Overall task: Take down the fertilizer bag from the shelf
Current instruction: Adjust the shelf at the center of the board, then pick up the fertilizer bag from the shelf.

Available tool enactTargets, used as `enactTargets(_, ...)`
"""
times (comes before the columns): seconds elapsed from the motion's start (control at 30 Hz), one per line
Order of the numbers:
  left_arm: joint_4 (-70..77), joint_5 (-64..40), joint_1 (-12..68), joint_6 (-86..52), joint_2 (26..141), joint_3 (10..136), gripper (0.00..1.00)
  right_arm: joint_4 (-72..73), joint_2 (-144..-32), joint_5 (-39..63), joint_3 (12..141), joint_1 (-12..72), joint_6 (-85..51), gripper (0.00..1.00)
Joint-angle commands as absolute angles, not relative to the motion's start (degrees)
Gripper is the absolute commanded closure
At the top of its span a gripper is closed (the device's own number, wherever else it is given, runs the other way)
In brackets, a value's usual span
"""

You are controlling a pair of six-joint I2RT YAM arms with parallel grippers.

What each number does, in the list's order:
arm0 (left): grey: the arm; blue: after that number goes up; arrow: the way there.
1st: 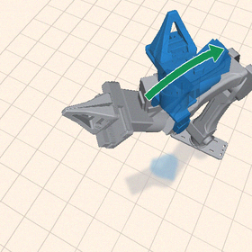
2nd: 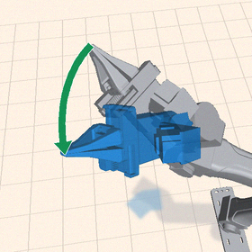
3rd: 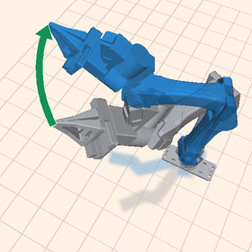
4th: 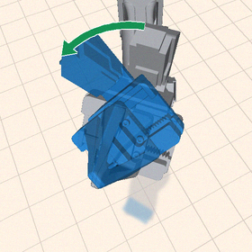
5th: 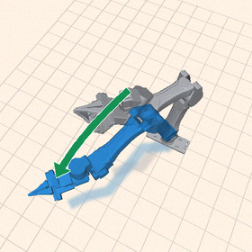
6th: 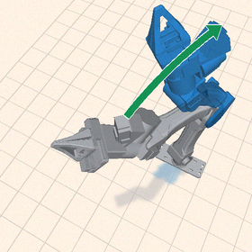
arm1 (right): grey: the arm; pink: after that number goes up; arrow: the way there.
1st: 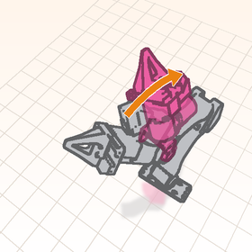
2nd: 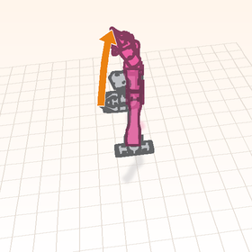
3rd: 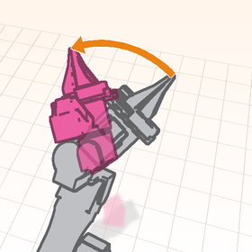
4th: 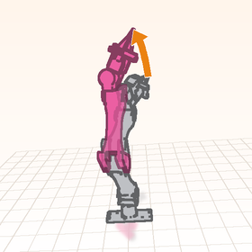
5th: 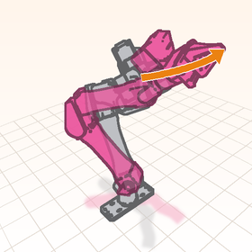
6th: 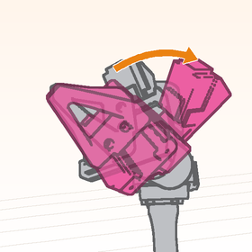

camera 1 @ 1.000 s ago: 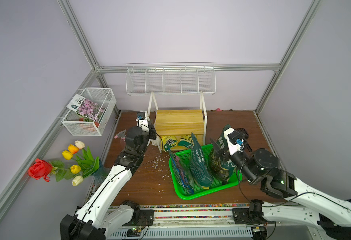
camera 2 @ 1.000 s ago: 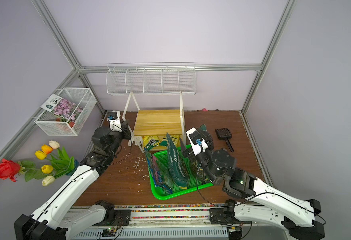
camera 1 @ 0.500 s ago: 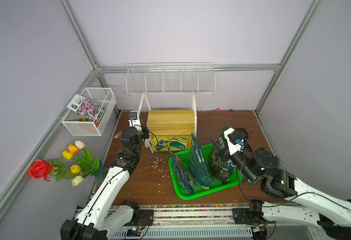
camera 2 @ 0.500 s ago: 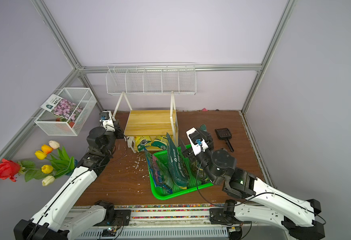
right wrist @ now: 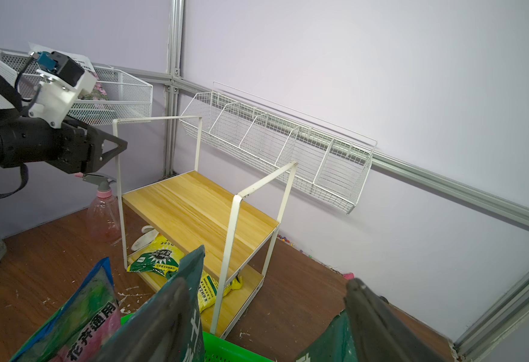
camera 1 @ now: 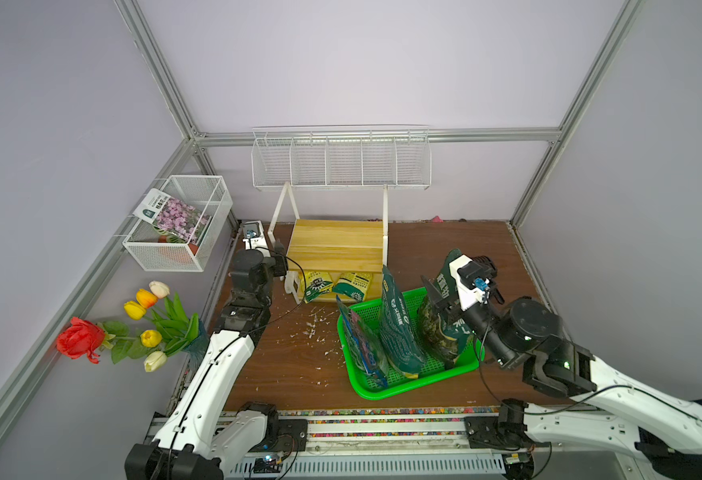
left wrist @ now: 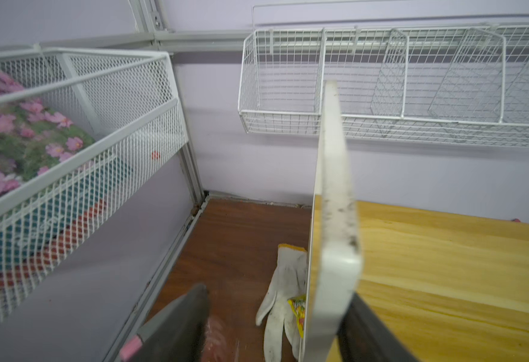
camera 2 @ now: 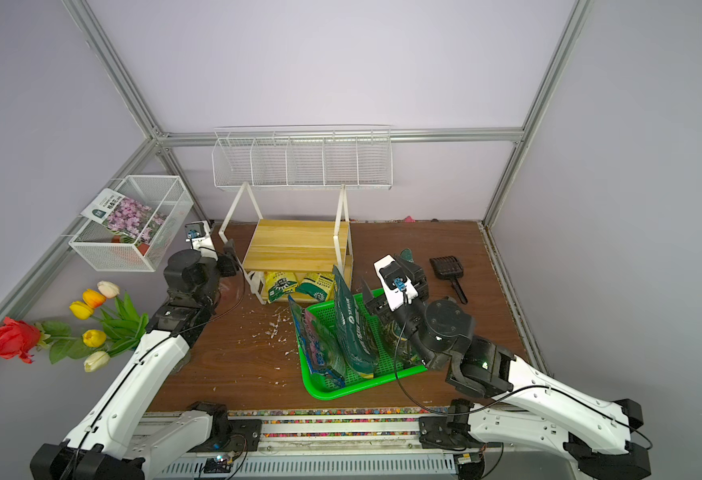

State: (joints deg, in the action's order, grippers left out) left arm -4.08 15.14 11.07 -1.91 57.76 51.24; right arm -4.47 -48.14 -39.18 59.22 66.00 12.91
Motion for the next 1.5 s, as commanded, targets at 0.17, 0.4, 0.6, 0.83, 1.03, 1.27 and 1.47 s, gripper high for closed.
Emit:
enactTargets(0.17,-19.77,5.87,10.72,-16.09,45.87,49.39,0.07,-3.15,-47.64,-39.99,58.44,66.36,12.30,0.18)
enactTargets(0.4,-19.63,-5.97,10.72,-36.65,34.65,37.20,0.08,-3.16,-49.02,-39.73,59.12,66.36,12.49,0.18)
enactTargets(0.6,-8.01,-11.50,10.68,-51.17,32.82,23.22,0.11,-4.81,-49.32,-40.87,59.94,66.36,10.22,0.17)
enactTargets(0.83,10.16,-11.62,10.72,-61.52,40.09,12.64,0.23,-5.46,-48.85,-41.20,60.33,66.36,10.45,0.17)
enactTargets(1.03,24.81,-11.09,10.57,-65.73,53.80,11.70,0.28,-5.19,-48.35,-41.14,59.89,66.36,10.38,0.17)
enactTargets(1.27,40.03,-17.51,6.68,-68.87,75.25,15.53,0.27,-3.97,-47.26,-40.97,58.85,66.35,10.28,0.17)
enactTargets(1.47,60.85,-21.98,3.13,-72.55,91.24,15.43,0.29,-3.98,-46.17,-41.26,58.45,66.36,10.61,0.17)
